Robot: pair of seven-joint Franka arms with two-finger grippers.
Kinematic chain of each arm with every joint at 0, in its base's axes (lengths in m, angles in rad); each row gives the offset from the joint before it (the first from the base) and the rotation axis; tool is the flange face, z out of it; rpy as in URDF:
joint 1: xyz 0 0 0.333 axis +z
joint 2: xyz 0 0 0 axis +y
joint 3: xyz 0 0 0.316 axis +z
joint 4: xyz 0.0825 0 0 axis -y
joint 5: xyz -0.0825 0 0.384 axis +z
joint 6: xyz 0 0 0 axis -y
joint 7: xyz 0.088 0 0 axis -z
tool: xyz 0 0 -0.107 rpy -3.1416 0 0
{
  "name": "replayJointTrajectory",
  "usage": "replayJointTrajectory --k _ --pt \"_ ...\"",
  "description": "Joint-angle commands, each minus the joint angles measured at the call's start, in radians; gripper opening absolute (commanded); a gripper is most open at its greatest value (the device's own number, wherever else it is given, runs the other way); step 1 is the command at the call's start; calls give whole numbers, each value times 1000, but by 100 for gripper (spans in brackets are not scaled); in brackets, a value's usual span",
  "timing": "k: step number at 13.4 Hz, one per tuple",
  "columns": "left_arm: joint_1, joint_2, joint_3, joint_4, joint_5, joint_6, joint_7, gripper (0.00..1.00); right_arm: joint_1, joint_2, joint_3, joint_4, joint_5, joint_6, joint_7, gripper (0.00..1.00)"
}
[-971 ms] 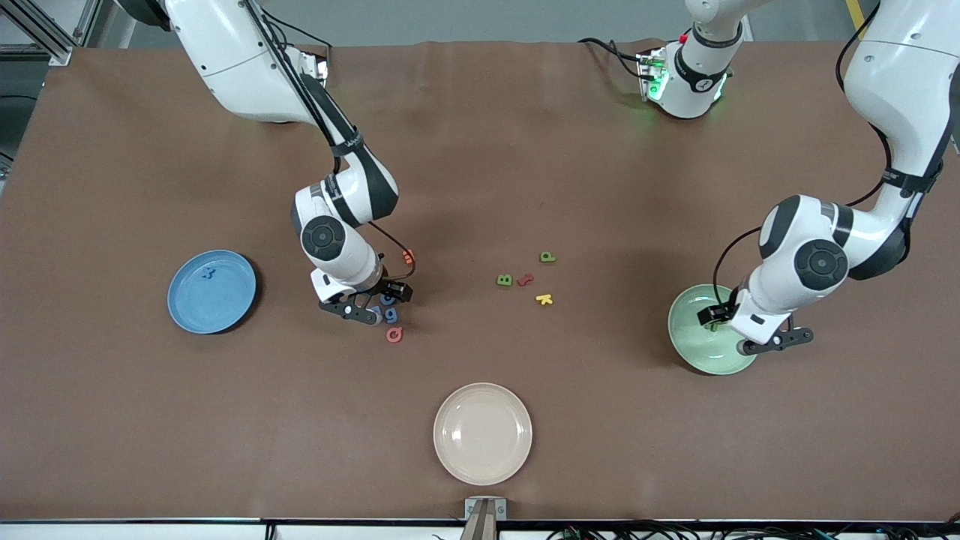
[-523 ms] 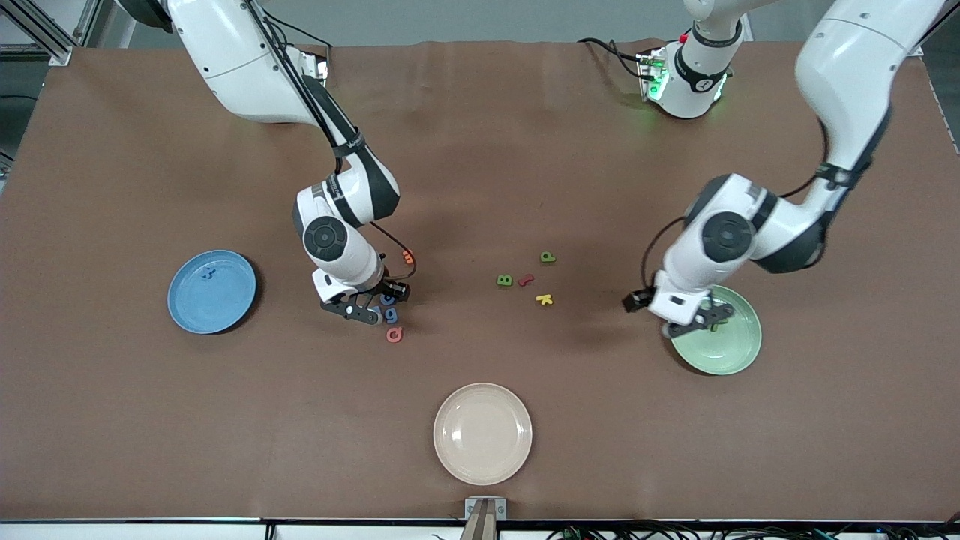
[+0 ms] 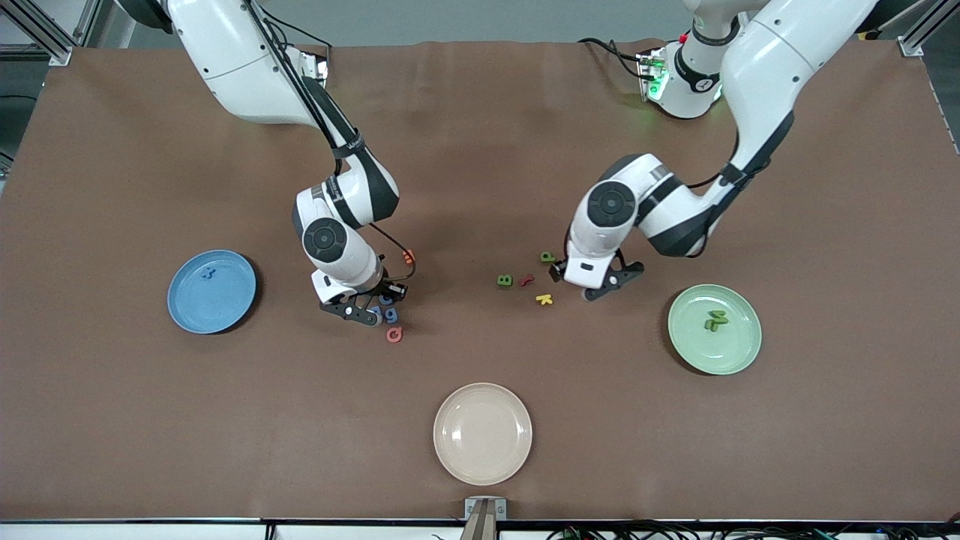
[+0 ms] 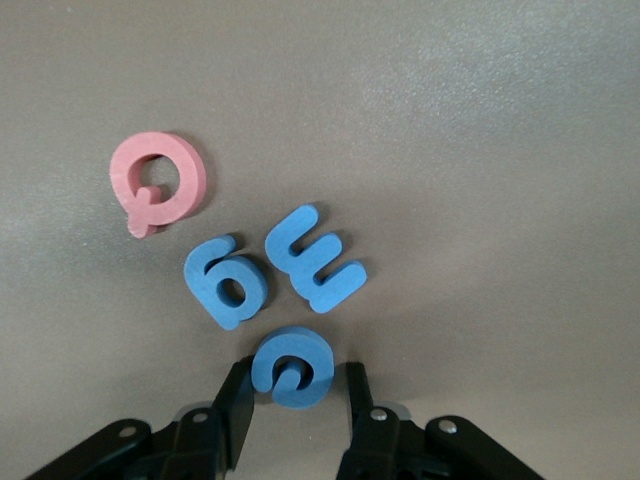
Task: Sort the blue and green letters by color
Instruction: 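Grasp the blue c with the right gripper while the left gripper reaches letters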
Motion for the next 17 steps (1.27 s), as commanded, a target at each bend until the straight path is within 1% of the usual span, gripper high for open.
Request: replayJointTrajectory --k 1,2,4,7,9,11,12,14,15,17 --pt "-41 26 4 -18 51 60 -46 79 13 23 -6 24 -2 8 13 33" --pt "-48 40 4 -18 53 84 -70 76 13 23 -6 24 -2 8 13 29" --pt "-59 66 5 -18 66 112 -120 74 12 21 -6 24 -2 7 13 22" --pt "-64 90 5 -13 94 114 -138 69 12 -2 -6 6 -1 -14 13 17" --pt "-68 98 7 -12 94 114 -152 66 21 -67 -6 -34 -2 -45 13 15" --pt "-71 109 8 -10 96 114 -153 64 22 -143 -6 -75 -1 -103 10 15" --pt "-71 113 10 -9 114 114 -153 63 15 -184 -6 -104 -1 -126 -3 15" --pt "-71 132 14 -9 160 114 -155 61 -4 -279 -10 -204 -2 -137 -54 15" --pt "-71 136 14 -7 169 114 -155 59 -33 -325 -10 -251 -2 -139 -110 15" --pt "-71 141 14 1 169 114 -155 53 -131 -396 -10 -334 -2 -145 -273 15"
